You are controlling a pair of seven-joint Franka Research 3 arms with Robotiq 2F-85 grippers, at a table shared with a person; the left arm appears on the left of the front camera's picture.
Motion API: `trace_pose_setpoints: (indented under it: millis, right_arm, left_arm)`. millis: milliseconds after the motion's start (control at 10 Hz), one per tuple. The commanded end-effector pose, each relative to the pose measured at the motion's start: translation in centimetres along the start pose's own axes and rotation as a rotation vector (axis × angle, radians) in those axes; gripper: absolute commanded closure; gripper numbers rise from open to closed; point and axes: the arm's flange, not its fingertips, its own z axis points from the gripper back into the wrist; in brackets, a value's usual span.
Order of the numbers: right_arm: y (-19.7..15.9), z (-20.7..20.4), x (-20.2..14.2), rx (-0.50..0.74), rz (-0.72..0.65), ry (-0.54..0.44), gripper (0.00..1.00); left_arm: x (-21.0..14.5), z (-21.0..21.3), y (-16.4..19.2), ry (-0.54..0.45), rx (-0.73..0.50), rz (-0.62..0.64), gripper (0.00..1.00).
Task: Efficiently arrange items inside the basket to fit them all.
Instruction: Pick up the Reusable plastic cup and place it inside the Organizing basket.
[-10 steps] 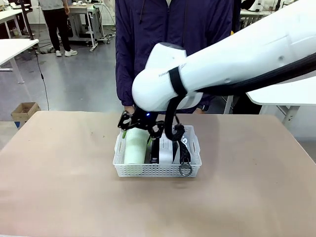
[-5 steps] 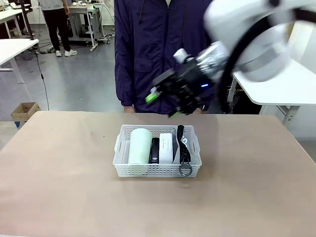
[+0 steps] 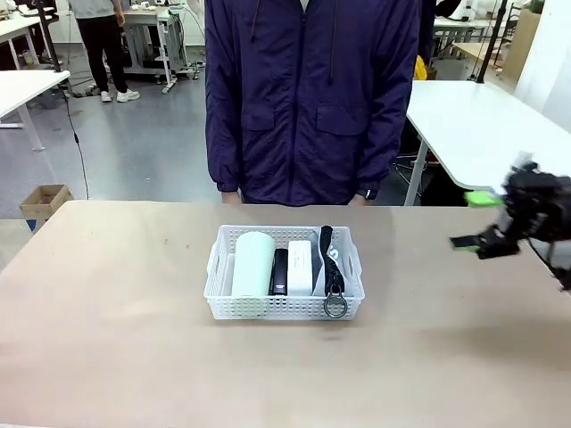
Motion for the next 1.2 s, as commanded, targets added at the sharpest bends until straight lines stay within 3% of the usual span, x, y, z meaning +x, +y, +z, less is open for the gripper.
trace_pose_setpoints:
  millis: [0, 200, 300, 1100]
  right_arm:
    - [-3.3, 2.3, -0.4, 0.025, 0.078, -0.084, 0.0]
    - [-6.0, 1.2, -0.2, -0.14, -0.091, -0.17, 0.0]
    - [-3.9, 3.8, -0.8, 0.011, 0.015, -0.101, 0.0]
    - [-3.9, 3.8, -0.8, 0.011, 0.015, -0.101, 0.0]
  left_arm:
    - [0.1, 0.1, -0.4, -0.007, -0.013, 0.01, 0.0]
    - [0.1, 0.1, -0.4, -0.007, -0.013, 0.01, 0.0]
    - [0.1, 0.1, -0.4, -0.007, -0.013, 0.01, 0.0]
    - [0.1, 0.1, -0.4, -0.007, -0.013, 0.01, 0.0]
